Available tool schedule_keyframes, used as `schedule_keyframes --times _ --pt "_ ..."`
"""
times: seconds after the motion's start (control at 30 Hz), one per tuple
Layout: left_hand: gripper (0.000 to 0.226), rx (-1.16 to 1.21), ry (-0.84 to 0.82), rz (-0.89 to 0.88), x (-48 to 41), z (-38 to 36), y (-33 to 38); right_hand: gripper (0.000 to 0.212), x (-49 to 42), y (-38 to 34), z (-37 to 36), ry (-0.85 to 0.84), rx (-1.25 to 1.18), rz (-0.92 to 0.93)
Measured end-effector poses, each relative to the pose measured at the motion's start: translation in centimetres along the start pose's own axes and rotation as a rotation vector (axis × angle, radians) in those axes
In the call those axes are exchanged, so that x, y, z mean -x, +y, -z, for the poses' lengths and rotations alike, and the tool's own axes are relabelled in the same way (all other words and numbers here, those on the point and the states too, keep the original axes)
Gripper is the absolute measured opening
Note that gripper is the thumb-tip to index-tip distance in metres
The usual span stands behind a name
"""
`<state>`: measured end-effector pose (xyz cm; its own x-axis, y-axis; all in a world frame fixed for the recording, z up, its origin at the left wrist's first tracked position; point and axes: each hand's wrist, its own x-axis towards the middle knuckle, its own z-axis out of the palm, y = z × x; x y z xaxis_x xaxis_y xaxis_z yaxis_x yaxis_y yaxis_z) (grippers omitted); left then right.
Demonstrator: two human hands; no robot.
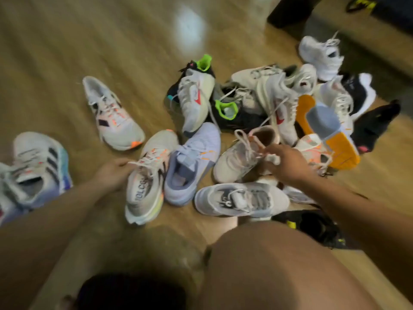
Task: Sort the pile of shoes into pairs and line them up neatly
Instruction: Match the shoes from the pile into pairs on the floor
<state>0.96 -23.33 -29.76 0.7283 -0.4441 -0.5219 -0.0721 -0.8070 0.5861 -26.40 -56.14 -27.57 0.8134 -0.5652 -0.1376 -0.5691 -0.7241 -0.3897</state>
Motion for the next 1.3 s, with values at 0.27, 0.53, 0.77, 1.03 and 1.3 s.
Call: schedule_keyframes --times 0.27,0.53,0.77,1.03,1.3 --pt "0.041 -0.151 0.076 -0.02 1.4 -0.2 -0.8 0.03 -1.0 -3.1 -1.1 0.035 -0.004 0.093" --pt "0.03 -0.342 0.12 -0.077 1.1 -0.5 0.3 0.032 -1.8 -2.5 -0.6 0.074 -0.015 0.066" --pt "0.065 -0.341 0.161 -0.38 -11.4 -4.0 -7.4 0.039 -0.5 1.4 1.4 0.16 -0.034 -0.102" --pt "0.05 -0.37 0.001 -0.574 0.0 -6.9 10.0 0.059 2.1 5.5 2.2 0.109 0.004 -0.293" --pt "0.079 -0.489 -0.076 -0.596 0.2 -8.8 8.5 0.059 4.3 7.2 0.8 0.074 0.029 -0.333"
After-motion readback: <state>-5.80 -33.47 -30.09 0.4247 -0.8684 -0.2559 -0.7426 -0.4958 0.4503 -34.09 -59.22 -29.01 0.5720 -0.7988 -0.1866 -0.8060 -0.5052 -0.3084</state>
